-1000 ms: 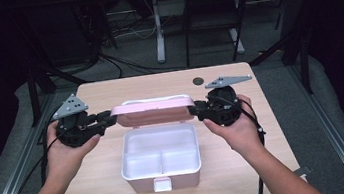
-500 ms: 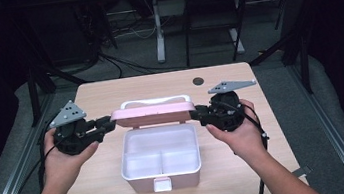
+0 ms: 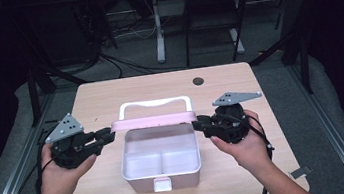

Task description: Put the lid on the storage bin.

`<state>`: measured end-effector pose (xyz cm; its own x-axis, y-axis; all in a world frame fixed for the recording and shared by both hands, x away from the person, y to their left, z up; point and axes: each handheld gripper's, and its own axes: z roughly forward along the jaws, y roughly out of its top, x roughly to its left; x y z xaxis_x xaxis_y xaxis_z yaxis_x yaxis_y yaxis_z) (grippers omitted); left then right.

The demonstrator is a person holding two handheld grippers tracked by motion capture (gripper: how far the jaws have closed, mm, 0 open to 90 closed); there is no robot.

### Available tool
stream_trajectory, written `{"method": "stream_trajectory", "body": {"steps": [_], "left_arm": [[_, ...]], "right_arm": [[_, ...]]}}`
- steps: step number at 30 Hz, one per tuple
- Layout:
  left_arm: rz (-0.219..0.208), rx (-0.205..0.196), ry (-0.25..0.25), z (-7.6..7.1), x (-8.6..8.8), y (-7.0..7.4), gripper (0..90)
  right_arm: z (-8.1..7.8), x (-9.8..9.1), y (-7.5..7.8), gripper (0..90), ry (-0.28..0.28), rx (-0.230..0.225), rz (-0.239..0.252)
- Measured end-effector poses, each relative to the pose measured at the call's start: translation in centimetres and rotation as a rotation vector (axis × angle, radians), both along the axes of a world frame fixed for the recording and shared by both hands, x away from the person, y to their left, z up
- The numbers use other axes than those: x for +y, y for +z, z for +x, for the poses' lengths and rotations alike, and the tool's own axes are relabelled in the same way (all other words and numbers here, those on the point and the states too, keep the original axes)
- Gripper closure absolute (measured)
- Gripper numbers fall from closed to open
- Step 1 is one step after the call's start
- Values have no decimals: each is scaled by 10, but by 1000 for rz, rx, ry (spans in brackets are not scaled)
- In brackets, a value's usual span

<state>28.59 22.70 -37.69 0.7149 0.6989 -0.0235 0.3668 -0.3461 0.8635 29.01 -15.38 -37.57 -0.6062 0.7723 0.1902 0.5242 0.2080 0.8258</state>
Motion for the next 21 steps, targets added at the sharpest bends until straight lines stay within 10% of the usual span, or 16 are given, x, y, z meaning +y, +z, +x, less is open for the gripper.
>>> {"method": "stream_trajectory", "body": {"steps": [21], "left_arm": [[-23,20,-19,-17,5,-18,774]], "right_arm": [[-19,-5,-15,779,23,9,25]]}}
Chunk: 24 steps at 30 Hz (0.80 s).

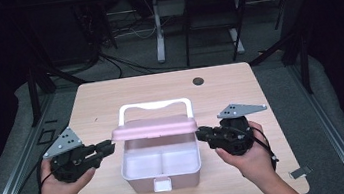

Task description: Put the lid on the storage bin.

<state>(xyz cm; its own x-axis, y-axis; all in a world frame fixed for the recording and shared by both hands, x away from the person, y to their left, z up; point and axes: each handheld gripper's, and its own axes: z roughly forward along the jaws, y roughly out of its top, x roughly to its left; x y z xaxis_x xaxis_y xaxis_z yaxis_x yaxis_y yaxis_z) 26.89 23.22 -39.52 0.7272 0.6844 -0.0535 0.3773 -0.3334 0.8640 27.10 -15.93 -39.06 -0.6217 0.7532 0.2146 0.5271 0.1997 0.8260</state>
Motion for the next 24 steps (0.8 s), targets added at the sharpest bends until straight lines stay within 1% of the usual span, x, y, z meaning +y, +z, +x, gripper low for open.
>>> {"method": "stream_trajectory", "body": {"steps": [4,5,8,9,11,15,16,17,24], "left_arm": [[11,-1,-2,-2,-1,-1,778],[12,-1,-3,-2,-1,-1,780],[6,1,7,-2,1,-3,782],[8,1,9,-2,1,-4,783],[7,1,9,-2,2,-4,791],[14,5,5,-3,2,-5,809],[17,7,4,-3,2,-5,809],[19,8,3,-3,2,-6,809],[14,14,2,-5,2,-9,807]], "right_arm": [[-2,-1,-2,781,9,6,3],[-2,-1,-3,782,2,4,4],[-3,-2,-4,786,11,7,4],[-4,-2,-4,787,1,8,-2],[-5,-2,-5,790,11,13,5],[-7,-2,-8,809,10,19,-4],[-7,-3,-8,813,29,24,4],[-9,-3,-9,815,12,24,-3],[-13,-6,-10,814,19,32,0]]}}
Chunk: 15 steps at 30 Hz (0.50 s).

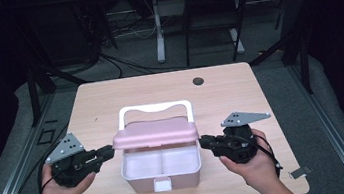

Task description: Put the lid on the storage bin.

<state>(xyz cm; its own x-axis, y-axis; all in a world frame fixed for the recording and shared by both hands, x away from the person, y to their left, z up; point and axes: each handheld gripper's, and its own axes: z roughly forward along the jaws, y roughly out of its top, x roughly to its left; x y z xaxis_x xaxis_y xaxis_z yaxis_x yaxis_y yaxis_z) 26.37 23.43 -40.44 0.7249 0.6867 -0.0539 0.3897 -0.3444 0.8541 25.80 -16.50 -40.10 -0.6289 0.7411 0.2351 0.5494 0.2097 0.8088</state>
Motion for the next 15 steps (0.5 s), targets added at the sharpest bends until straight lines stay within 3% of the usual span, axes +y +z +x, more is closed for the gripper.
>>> {"method": "stream_trajectory", "body": {"steps": [10,15], "left_arm": [[1,22,3,-3,6,-8,799],[29,49,-3,-7,8,-18,791]], "right_arm": [[-3,-3,-3,813,-2,8,5],[-5,-9,-3,811,-17,1,20]]}}
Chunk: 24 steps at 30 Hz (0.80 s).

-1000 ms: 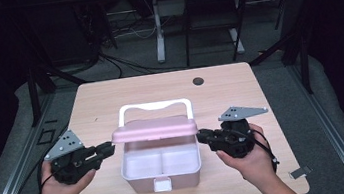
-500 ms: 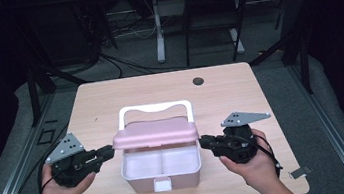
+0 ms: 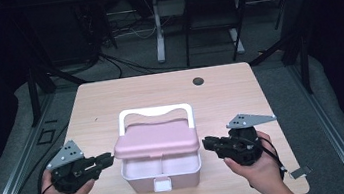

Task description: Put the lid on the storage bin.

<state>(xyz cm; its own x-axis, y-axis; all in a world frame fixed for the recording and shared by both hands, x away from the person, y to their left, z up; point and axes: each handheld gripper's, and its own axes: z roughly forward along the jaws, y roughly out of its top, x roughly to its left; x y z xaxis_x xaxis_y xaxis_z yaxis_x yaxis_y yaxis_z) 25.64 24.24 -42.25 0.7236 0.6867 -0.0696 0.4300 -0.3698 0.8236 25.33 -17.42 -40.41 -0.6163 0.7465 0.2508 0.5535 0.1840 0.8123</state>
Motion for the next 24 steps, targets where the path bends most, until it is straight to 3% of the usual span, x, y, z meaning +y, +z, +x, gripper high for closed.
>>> {"method": "stream_trajectory", "body": {"steps": [9,21,24], "left_arm": [[-4,7,18,1,5,-7,779],[-24,10,48,19,6,-6,727],[-24,10,58,24,6,-4,710]], "right_arm": [[3,-1,-3,814,-6,11,-3],[16,-3,-8,803,-40,7,-14],[21,-5,-9,791,-47,24,-19]]}}
